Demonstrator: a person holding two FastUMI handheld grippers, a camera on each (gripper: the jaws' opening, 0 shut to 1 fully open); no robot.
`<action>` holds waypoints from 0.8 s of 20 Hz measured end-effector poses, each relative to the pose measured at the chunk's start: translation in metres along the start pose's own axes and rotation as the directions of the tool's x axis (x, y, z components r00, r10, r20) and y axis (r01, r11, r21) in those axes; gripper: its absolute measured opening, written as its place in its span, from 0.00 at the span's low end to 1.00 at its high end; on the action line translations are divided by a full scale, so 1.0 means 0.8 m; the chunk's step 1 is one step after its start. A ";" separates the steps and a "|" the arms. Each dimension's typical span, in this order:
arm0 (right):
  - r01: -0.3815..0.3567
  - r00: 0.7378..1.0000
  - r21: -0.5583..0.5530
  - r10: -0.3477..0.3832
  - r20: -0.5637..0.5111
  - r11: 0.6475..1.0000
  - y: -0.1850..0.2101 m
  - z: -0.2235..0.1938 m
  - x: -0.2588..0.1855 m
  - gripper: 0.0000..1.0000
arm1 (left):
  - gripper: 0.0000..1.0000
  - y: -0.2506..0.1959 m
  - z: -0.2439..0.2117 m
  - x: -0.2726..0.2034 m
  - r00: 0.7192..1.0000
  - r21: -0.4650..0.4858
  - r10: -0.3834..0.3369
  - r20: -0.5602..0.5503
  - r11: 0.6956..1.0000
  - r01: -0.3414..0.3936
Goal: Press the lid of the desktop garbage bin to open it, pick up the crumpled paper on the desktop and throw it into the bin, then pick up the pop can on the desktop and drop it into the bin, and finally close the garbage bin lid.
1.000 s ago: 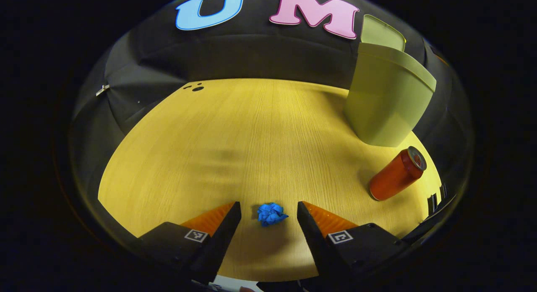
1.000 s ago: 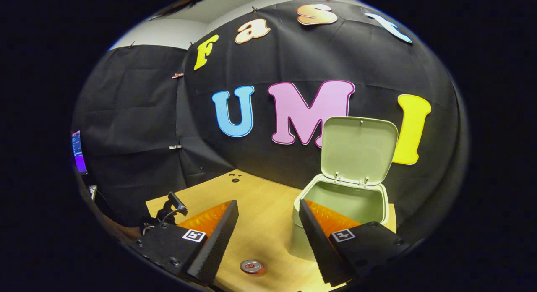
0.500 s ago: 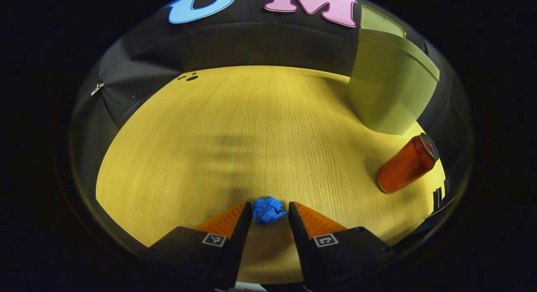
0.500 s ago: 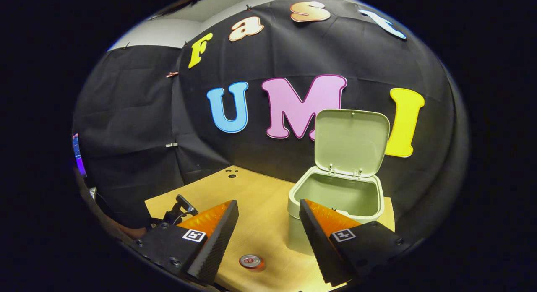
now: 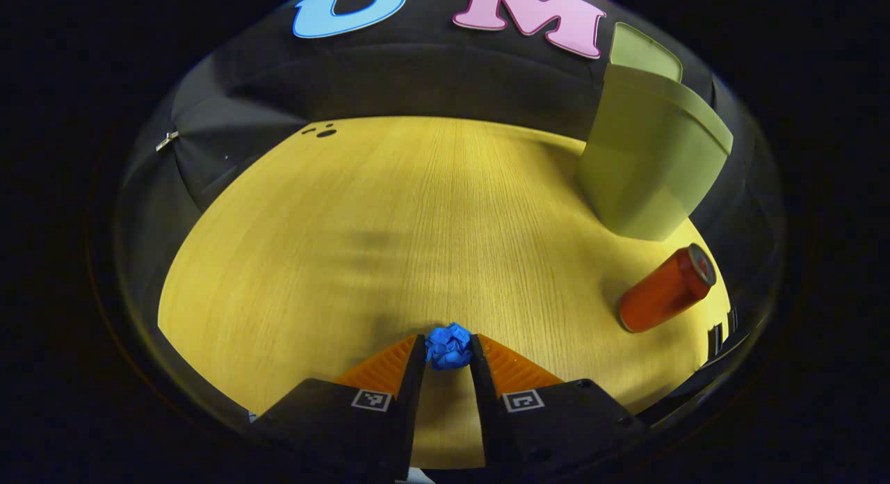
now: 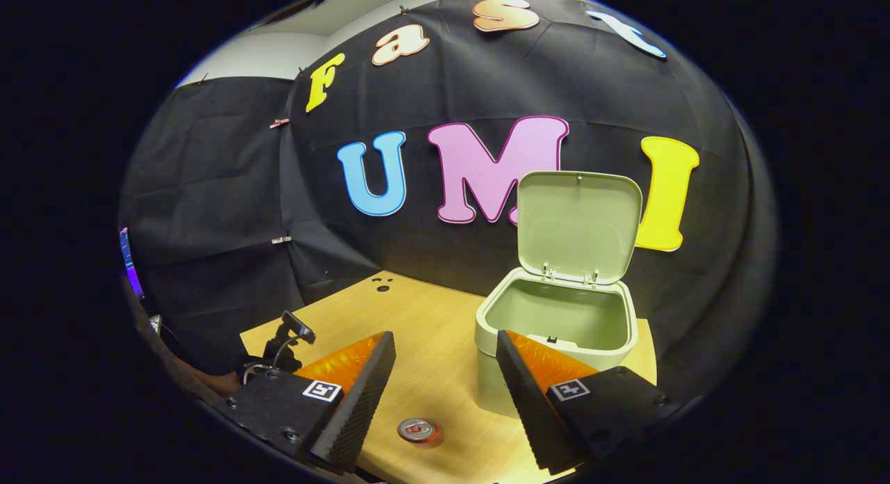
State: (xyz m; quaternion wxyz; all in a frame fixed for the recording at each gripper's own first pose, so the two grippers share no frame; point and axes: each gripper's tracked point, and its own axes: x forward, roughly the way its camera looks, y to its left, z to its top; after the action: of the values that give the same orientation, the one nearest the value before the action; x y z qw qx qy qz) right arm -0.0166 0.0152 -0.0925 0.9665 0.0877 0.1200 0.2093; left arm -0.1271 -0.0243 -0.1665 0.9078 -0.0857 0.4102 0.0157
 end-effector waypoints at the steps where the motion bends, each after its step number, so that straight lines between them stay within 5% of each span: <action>1: -0.003 1.000 0.005 0.003 -0.008 1.000 0.001 -0.004 0.000 0.93 | 0.41 -0.002 0.017 -0.008 0.999 -0.004 -0.007 0.033 1.000 0.007; 7: 0.007 1.000 0.021 -0.007 -0.016 1.000 0.001 -0.010 0.001 0.92 | 0.43 -0.034 0.158 -0.069 0.958 -0.016 -0.076 0.276 0.996 0.084; 16: 0.042 0.999 0.014 -0.041 -0.013 0.999 -0.001 -0.014 -0.014 0.93 | 0.43 -0.117 0.348 -0.168 0.793 0.073 -0.238 0.560 0.968 0.239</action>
State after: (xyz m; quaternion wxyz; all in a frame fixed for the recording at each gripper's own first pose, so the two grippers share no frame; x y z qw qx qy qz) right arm -0.0291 0.0115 -0.1012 0.9692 0.0907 0.1296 0.1889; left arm -0.0005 -0.0636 0.1275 0.9829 -0.1286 0.1090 -0.0738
